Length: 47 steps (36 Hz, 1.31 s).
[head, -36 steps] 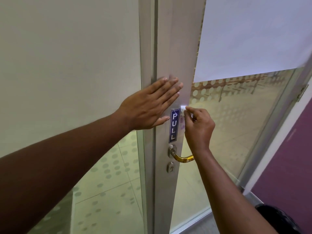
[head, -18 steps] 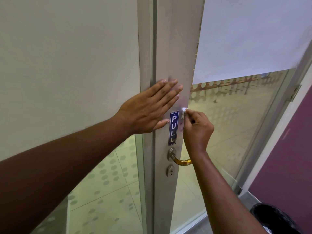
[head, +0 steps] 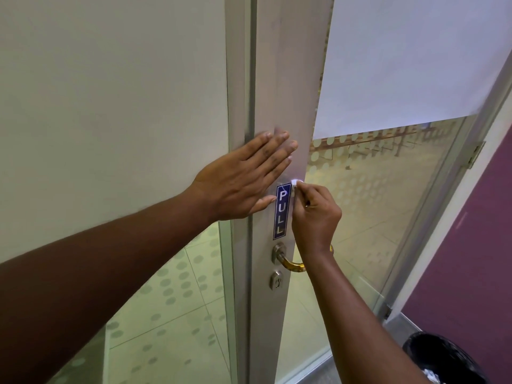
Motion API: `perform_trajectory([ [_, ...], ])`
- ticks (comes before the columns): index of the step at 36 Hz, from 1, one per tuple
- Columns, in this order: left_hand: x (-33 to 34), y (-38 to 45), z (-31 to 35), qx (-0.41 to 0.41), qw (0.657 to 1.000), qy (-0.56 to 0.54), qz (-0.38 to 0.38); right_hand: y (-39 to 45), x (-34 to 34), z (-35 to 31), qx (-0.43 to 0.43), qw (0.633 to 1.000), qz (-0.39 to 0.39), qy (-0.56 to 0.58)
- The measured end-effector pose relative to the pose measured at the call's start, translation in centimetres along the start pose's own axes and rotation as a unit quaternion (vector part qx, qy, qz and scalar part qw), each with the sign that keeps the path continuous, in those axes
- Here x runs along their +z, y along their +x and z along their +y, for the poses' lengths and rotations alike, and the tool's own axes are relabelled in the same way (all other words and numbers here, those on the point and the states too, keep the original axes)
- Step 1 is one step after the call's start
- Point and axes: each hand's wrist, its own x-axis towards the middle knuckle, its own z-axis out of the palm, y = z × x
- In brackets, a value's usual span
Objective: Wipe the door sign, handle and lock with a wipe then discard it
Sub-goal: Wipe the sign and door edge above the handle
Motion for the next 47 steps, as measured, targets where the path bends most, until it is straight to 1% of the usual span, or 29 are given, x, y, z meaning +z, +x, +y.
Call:
perform_trajectory([
  [3,0.1,-0.2,-0.1,-0.003,1.0,-0.002,-0.005,-0.3,-0.3,0.4,-0.011,0.999,-0.028,0.014],
  [4,0.1,-0.2,-0.1,-0.002,1.0,-0.005,-0.004,-0.3,-0.5,0.7,0.01,0.999,-0.034,0.025],
  [5,0.0,-0.1,0.0,-0.001,1.0,-0.007,-0.003,-0.3,-0.8,1.1,0.053,0.997,-0.032,0.049],
  [6,0.0,-0.1,0.0,0.0,1.0,-0.006,-0.003,-0.2,-1.1,1.4,0.121,0.988,-0.021,0.093],
  [7,0.0,-0.1,0.0,-0.001,1.0,-0.006,-0.003,-0.1,-1.4,1.5,0.198,0.967,-0.005,0.16],
  [8,0.0,-0.1,-0.1,-0.001,1.0,-0.006,-0.003,-0.1,-1.7,1.7,0.267,0.936,0.009,0.23],
  [9,0.0,-0.1,-0.1,-0.002,1.0,-0.006,-0.003,-0.2,-1.9,1.7,0.312,0.906,0.014,0.286],
  [10,0.0,-0.1,-0.1,-0.002,1.0,-0.006,-0.002,-0.4,-2.1,1.8,0.335,0.888,0.01,0.313],
  [11,0.0,-0.1,-0.1,-0.001,1.0,-0.005,-0.002,-0.7,-2.1,1.9,0.346,0.88,-0.003,0.325],
  [12,0.0,-0.1,-0.1,0.001,1.0,-0.004,-0.003,-1.1,-2.1,1.9,0.348,0.882,-0.017,0.318],
  [14,0.0,-0.1,-0.1,0.002,1.0,-0.002,-0.004,-2.0,-1.8,1.9,0.334,0.906,-0.029,0.259],
  [16,0.0,-0.1,-0.1,0.0,1.0,-0.003,-0.003,-2.8,-1.4,1.7,0.32,0.927,-0.024,0.194],
  [19,0.0,-0.1,-0.1,-0.001,1.0,0.0,-0.003,-3.3,-1.0,0.9,0.298,0.943,-0.009,0.147],
  [25,0.0,-0.1,-0.1,0.001,1.0,0.003,0.004,-3.0,0.2,0.2,0.212,0.975,-0.001,0.071],
  [37,0.0,0.0,-0.1,0.001,1.0,0.002,-0.002,0.6,0.2,-1.4,0.108,0.994,0.016,0.025],
  [44,0.2,0.0,-0.1,0.0,1.0,-0.002,0.004,-0.2,0.3,-1.2,0.037,0.999,-0.023,-0.008],
  [47,0.3,0.0,-0.1,0.001,1.0,-0.006,0.009,-1.2,0.2,-0.5,0.028,0.998,-0.043,-0.022],
])
